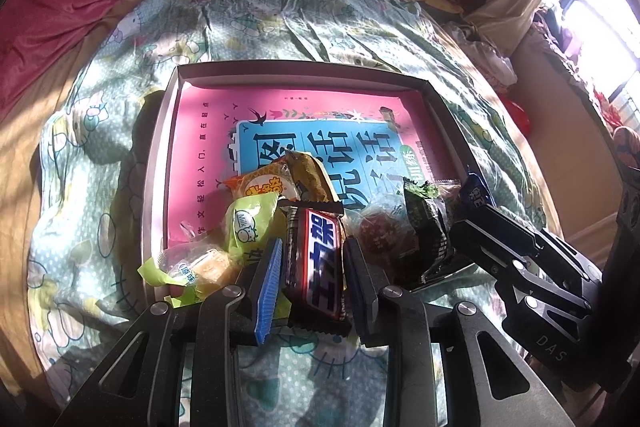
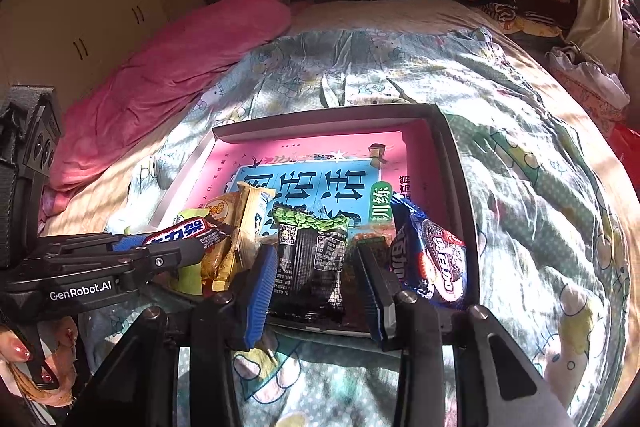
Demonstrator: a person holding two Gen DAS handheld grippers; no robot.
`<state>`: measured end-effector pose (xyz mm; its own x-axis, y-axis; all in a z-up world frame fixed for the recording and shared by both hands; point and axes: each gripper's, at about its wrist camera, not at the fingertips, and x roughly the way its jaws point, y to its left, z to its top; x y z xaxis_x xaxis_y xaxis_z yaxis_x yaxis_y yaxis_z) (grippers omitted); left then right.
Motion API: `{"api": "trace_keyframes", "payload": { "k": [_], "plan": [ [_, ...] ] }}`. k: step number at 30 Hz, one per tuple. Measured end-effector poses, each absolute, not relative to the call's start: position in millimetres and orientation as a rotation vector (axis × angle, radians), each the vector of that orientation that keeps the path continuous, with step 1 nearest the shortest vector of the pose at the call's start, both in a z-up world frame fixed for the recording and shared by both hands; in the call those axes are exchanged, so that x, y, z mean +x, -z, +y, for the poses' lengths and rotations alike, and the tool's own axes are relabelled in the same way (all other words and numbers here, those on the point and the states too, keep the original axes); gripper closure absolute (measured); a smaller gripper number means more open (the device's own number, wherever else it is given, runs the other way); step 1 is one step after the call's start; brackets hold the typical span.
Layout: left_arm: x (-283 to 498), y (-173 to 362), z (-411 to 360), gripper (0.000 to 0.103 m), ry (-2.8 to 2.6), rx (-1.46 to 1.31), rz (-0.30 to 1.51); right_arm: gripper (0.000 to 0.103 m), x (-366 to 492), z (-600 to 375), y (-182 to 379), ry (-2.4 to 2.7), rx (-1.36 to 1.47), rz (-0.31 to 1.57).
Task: Organize snacks
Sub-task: 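Open both grippers to release the bar and bag in the tray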
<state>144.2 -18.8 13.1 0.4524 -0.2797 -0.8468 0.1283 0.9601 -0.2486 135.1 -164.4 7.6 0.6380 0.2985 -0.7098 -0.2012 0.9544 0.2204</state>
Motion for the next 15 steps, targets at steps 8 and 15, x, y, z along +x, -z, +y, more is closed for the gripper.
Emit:
{"api": "trace_keyframes", "payload": {
  "k": [8,15],
  "plan": [
    [135.2,-32.5,-14.9,0.049,0.225,-0.144,1.022,0.054,125.1,-167.8,-19.6,-0.255,0.109,0.797],
    [122.2,-47.8,-11.7,0.039,0.202,-0.129,0.982,0.045,114.6,-167.7,-34.6,-0.234,0.082,0.758]
  ]
}}
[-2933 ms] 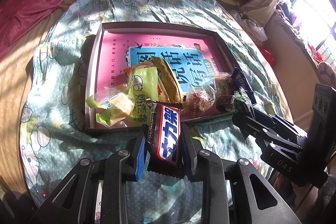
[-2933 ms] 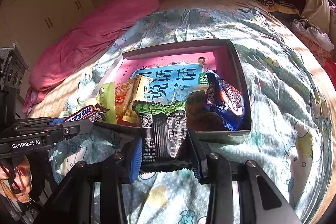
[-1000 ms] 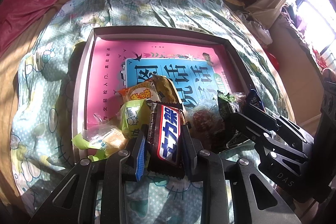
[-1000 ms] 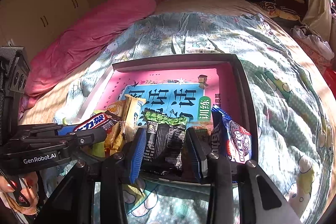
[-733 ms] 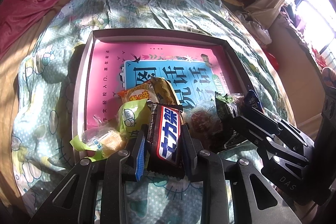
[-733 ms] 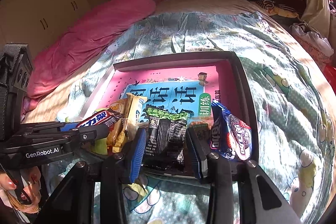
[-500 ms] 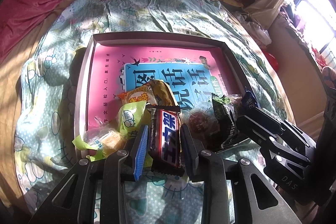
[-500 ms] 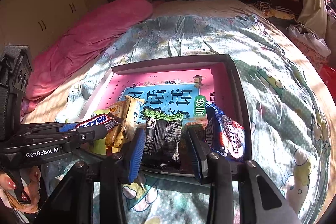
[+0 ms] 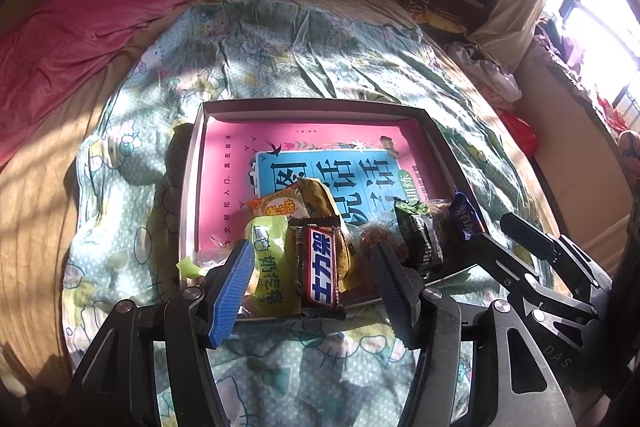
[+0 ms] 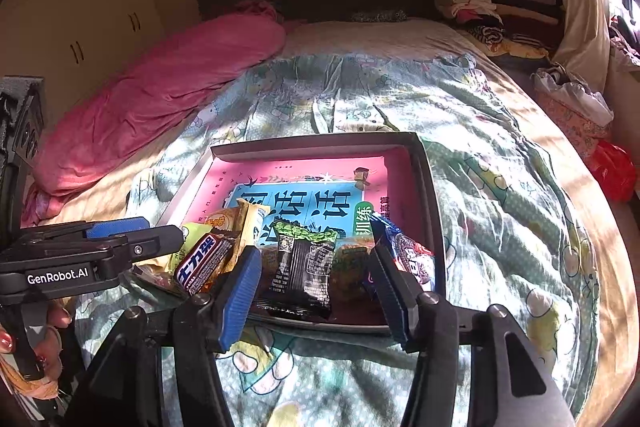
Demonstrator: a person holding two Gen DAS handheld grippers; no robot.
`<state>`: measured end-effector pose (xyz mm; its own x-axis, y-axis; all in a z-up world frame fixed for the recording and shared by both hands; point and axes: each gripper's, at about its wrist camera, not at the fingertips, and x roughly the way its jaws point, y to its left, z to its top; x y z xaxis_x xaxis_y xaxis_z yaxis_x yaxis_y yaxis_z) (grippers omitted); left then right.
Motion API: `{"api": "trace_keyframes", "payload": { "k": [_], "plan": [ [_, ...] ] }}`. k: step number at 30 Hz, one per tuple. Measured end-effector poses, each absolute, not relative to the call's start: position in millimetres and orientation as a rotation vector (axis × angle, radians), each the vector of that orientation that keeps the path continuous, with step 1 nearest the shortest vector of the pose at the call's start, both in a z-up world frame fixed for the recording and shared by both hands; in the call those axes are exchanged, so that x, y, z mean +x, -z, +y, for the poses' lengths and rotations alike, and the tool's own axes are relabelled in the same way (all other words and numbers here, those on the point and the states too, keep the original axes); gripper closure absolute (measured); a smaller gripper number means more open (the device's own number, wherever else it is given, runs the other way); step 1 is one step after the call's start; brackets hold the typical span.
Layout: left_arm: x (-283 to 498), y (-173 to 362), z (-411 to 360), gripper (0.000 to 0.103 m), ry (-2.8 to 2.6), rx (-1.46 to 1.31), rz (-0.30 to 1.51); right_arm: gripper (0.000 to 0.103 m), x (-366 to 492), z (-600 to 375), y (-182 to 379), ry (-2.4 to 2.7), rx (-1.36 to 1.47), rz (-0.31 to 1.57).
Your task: Organize snacks
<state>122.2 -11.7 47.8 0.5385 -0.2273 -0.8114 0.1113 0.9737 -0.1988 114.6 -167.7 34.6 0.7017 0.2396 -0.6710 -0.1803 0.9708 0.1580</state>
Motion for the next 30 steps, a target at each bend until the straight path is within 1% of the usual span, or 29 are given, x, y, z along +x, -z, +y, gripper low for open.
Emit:
{"api": "trace_keyframes", "payload": {
  "k": [3,10,12,19,21,23,28,30],
  "plan": [
    [116.2,-53.1,-10.1,0.037,0.194,-0.126,0.966,0.039,110.3,-168.8,-41.0,-0.224,0.077,0.739],
    [104.4,-63.4,-6.6,0.032,0.173,-0.127,0.935,0.034,100.1,-167.9,-53.3,-0.209,0.054,0.701],
    [101.8,-66.1,-5.1,0.031,0.168,-0.128,0.929,0.032,97.6,-167.0,-56.4,-0.210,0.048,0.694],
    [90.1,-73.6,-3.7,0.030,0.166,-0.134,0.914,0.030,86.6,-162.6,-64.6,-0.221,0.031,0.679],
    [84.1,-74.7,-4.4,0.029,0.160,-0.127,0.910,0.026,81.5,-161.4,-66.0,-0.220,0.029,0.678],
    [77.6,-75.2,-4.0,0.029,0.146,-0.125,0.911,0.024,76.5,-161.2,-67.2,-0.218,0.032,0.680],
    [63.1,-73.7,-1.4,0.029,0.139,-0.126,0.915,0.023,63.7,-161.4,-66.7,-0.212,0.036,0.691],
    [57.4,-73.3,1.0,0.029,0.130,-0.133,0.916,0.020,57.8,-161.1,-66.6,-0.206,0.031,0.693]
  ]
}}
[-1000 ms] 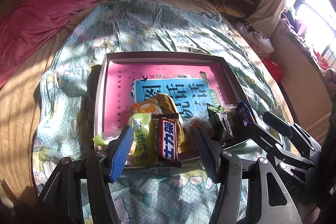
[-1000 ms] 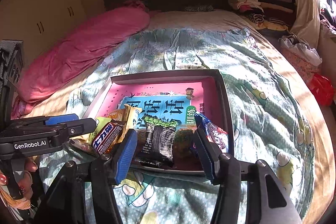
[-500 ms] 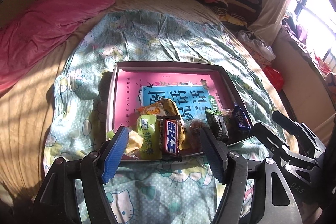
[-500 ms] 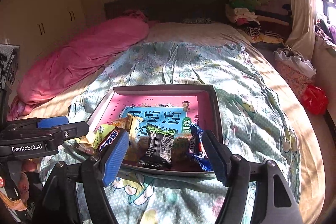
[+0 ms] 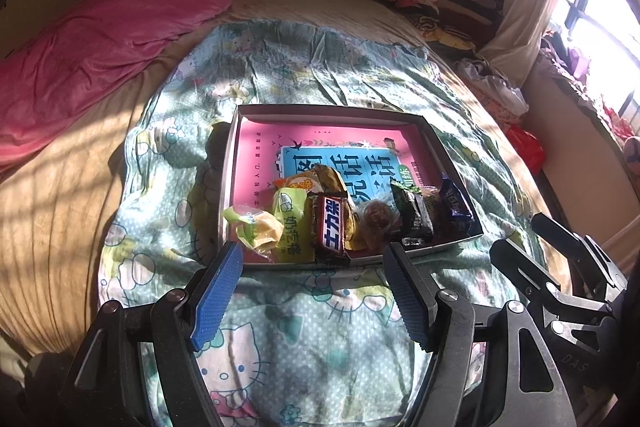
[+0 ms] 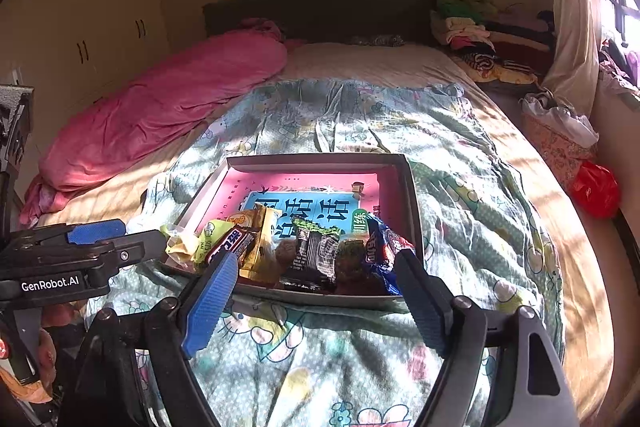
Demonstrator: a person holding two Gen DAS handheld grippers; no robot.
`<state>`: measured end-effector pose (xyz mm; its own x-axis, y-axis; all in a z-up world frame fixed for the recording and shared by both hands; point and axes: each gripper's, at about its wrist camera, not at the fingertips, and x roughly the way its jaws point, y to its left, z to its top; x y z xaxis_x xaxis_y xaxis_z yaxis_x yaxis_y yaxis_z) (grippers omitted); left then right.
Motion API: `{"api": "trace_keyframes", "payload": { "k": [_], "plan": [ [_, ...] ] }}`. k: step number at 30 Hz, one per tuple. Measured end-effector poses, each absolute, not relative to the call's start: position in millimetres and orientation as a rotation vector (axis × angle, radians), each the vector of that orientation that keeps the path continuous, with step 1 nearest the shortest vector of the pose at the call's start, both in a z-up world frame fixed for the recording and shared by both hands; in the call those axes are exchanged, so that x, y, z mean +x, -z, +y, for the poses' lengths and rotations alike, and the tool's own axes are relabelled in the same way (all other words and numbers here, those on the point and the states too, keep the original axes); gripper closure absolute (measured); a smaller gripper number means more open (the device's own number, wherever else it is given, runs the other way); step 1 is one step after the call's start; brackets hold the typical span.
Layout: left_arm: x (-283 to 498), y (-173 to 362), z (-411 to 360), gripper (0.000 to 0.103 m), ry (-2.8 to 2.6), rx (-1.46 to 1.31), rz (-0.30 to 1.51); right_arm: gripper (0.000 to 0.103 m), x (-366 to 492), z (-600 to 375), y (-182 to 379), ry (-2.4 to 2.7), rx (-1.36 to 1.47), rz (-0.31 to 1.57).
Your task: Organize snacks
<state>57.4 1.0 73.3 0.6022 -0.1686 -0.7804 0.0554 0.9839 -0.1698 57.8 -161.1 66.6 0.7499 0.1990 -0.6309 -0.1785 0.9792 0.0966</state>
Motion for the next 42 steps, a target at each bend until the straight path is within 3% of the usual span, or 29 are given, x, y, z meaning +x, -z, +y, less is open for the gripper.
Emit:
{"api": "trace_keyframes", "payload": {
  "k": [3,18,42],
  "plan": [
    [47.0,-73.9,3.0,0.029,0.129,-0.136,0.911,0.015,47.0,-160.0,-64.6,-0.207,0.035,0.697],
    [4.3,-59.5,12.2,0.029,0.116,-0.119,0.950,0.014,-2.5,-154.4,-52.7,-0.240,0.028,0.718],
    [3.8,-47.7,15.5,0.028,0.097,-0.110,0.980,0.014,3.1,-159.0,-39.6,-0.211,0.032,0.763]
  ]
}}
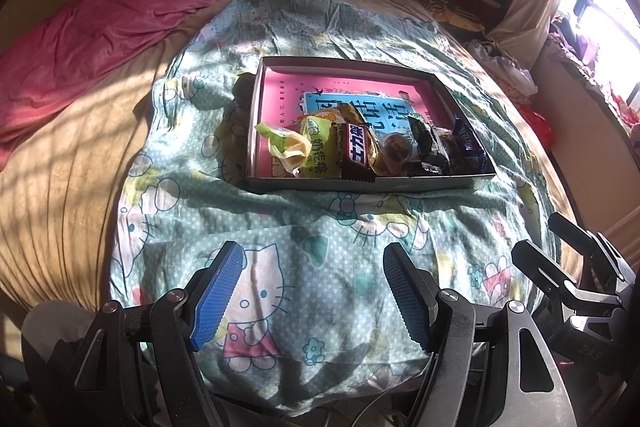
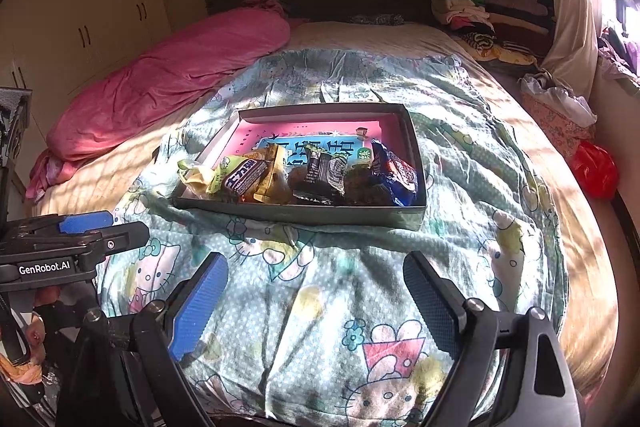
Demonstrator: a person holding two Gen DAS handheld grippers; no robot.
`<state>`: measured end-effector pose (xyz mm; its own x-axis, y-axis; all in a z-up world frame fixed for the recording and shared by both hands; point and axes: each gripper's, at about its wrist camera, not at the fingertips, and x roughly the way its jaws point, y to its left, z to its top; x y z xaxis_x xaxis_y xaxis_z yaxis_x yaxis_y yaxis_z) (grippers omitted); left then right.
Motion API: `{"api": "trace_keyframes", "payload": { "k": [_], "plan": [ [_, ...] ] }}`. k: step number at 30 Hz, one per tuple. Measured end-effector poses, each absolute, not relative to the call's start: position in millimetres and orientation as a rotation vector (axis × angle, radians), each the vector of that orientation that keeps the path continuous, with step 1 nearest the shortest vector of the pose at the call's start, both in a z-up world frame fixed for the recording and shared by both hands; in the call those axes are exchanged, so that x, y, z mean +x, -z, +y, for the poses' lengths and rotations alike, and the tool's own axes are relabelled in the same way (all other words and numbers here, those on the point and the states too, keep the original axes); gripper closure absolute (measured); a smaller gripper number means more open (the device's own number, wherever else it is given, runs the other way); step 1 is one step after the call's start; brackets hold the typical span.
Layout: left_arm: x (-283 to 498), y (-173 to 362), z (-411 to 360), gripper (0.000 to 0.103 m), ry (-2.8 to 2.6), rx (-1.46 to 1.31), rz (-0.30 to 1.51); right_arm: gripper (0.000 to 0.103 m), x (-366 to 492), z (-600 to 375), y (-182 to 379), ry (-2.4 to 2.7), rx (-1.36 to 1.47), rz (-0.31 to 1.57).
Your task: Organize snacks
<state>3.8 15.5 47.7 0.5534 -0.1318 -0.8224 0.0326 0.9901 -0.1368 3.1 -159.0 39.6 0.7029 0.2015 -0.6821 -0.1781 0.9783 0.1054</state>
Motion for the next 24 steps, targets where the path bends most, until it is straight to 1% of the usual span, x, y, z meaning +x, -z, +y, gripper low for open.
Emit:
{"api": "trace_keyframes", "payload": {
  "k": [24],
  "plan": [
    [4.5,-49.2,20.4,0.028,0.052,-0.099,0.976,0.014,3.1,-163.8,-41.9,-0.176,0.041,0.761]
  ]
}}
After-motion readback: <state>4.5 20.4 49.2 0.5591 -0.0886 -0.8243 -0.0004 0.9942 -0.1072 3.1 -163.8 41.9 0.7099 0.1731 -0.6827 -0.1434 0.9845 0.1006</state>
